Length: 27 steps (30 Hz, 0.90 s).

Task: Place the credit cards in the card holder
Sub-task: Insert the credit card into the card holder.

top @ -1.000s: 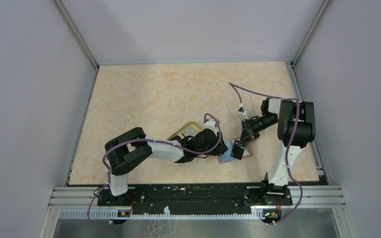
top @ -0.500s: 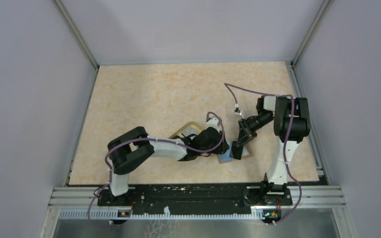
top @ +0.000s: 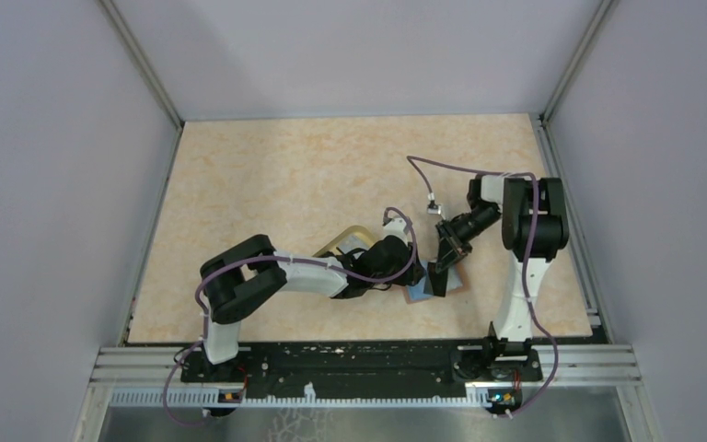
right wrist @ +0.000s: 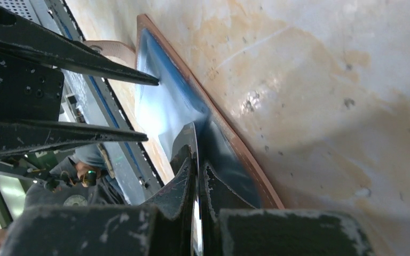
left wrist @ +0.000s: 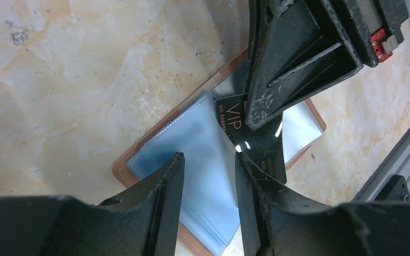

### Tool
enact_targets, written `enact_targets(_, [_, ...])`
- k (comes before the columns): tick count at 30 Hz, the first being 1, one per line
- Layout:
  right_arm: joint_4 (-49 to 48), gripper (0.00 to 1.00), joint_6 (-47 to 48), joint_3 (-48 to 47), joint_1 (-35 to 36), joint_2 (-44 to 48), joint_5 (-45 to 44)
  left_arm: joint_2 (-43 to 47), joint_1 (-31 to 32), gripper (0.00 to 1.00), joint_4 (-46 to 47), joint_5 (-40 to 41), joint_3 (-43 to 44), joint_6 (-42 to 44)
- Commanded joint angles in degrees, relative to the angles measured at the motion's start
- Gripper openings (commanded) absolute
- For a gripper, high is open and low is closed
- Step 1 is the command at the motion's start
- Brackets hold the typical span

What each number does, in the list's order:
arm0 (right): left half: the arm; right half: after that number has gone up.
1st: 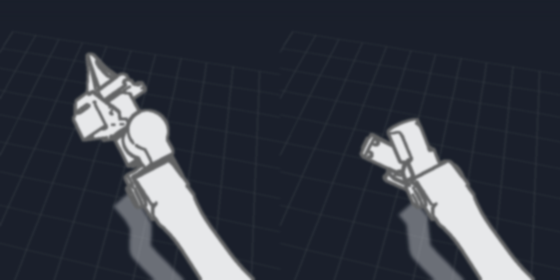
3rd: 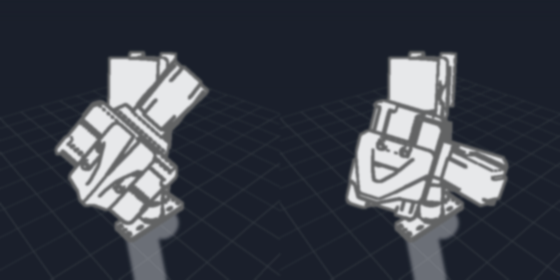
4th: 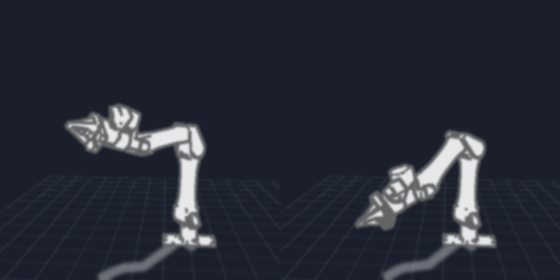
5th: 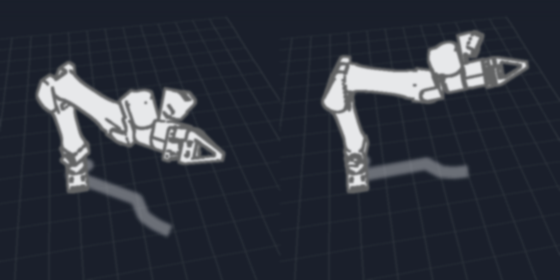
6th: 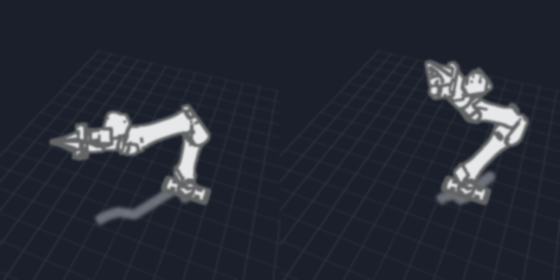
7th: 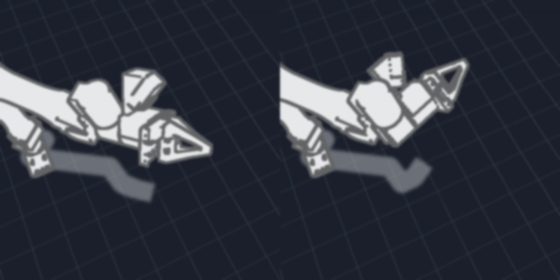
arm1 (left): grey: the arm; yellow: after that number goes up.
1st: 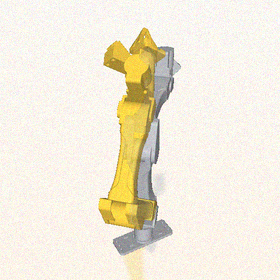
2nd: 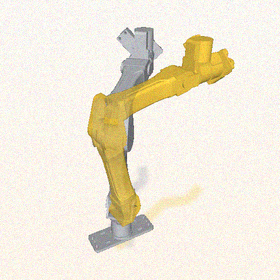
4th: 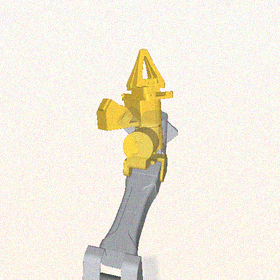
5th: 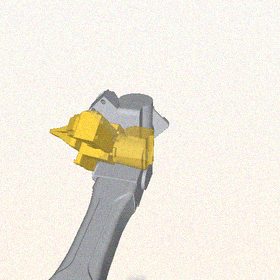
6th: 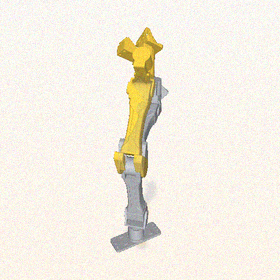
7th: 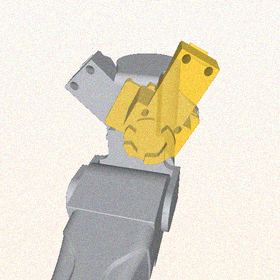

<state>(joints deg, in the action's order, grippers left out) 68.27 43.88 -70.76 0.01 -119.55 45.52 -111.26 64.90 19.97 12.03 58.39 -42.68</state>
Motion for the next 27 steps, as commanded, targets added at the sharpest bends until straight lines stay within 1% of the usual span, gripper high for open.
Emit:
enact_targets(1, [-3.22, 0.0, 1.74, -1.99, 2.04, -1.22, -1.68, -2.03, 0.05, 0.47, -4.84, 1.06, 0.23, 1.27])
enact_targets(9, [-3.25, 0.0, 1.17, -2.83, 3.28, -1.61, -1.47, -1.94, 0.05, 0.47, -4.67, 0.81, 0.14, 1.23])
enact_targets(15, [-2.77, 0.02, 0.37, -5.14, 3.92, -3.02, -1.48, -1.94, 0.09, 0.47, -4.59, 0.61, 0.31, 1.61])
enact_targets(19, [-2.19, 0.05, -0.17, -7.07, 4.59, -3.79, -1.39, -1.92, 0.05, 0.47, -4.58, 0.45, 0.65, 1.8])
enact_targets(24, [-2.17, 0.15, -0.84, -8.42, 5.39, -3.6, -0.68, -1.54, 0.05, 0.48, -4.22, -0.28, 0.84, 2.13])
enact_targets(27, [-2.48, 0.16, -1.16, -8.56, 5.64, -3.33, -0.05, -0.54, 0.05, 0.49, -4.06, -1.16, 0.77, 2.24])
